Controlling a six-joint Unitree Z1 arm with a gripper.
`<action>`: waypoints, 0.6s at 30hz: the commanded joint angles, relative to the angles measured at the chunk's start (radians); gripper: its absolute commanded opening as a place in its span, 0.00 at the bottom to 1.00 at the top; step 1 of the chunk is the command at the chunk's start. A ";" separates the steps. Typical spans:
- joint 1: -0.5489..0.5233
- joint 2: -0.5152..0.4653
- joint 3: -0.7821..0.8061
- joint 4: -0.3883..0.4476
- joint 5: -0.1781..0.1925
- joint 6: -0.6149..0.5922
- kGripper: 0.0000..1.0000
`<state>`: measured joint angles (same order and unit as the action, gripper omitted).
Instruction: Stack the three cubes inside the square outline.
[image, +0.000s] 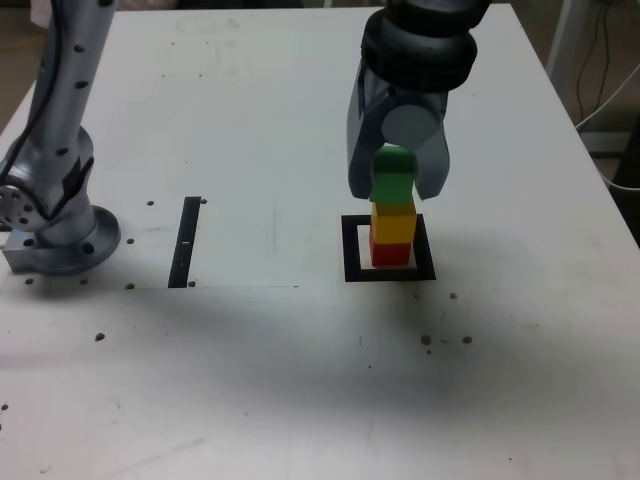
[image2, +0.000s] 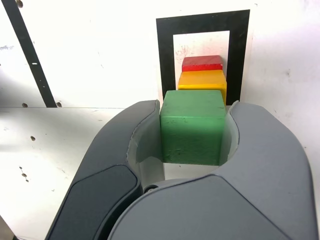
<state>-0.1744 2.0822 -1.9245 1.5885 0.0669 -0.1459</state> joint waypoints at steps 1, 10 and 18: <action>0.001 0.007 -0.004 0.004 -0.004 0.003 0.13; 0.007 0.023 -0.001 -0.003 -0.008 0.013 0.21; 0.023 0.033 -0.003 -0.004 -0.021 0.032 0.43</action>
<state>-0.1552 2.1073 -1.9253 1.5791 0.0507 -0.1178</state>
